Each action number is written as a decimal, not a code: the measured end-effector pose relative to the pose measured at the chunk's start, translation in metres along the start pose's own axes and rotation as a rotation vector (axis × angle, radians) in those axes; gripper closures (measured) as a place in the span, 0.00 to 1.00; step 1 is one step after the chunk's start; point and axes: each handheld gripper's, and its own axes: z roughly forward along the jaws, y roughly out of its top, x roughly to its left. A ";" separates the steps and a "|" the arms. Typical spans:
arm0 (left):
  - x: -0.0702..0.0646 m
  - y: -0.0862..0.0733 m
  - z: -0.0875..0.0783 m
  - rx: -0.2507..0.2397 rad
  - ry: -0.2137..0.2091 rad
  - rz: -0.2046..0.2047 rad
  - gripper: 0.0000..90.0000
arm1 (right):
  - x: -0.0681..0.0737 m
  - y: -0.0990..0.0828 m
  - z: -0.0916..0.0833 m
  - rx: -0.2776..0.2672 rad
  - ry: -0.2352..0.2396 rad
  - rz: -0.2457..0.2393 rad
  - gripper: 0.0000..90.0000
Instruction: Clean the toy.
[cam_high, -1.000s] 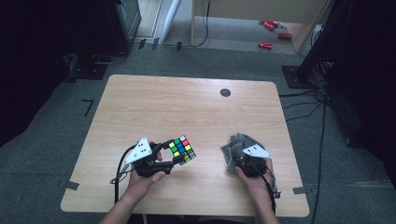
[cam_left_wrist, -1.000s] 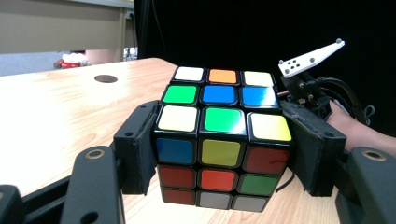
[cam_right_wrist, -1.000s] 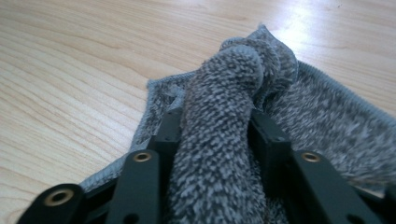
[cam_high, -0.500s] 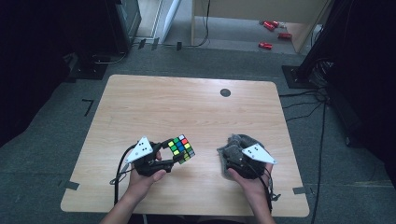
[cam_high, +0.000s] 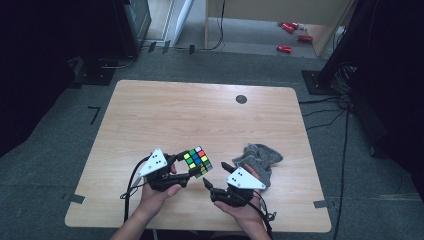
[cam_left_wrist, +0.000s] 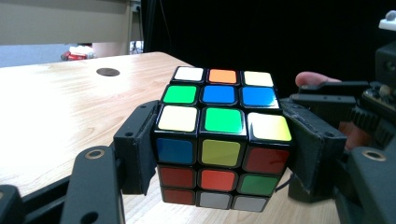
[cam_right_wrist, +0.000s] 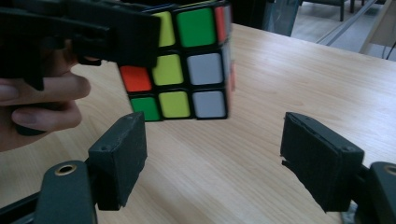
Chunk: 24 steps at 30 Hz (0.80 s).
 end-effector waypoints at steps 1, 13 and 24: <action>-0.002 0.000 0.001 0.001 -0.001 0.000 0.38 | 0.002 0.000 0.001 0.000 0.002 -0.001 0.26; -0.017 -0.002 0.010 0.020 -0.039 0.001 0.38 | 0.015 -0.005 0.007 0.002 -0.044 -0.048 0.32; -0.012 -0.003 0.011 0.018 -0.082 -0.037 0.37 | 0.019 -0.007 0.005 -0.017 -0.104 -0.116 0.37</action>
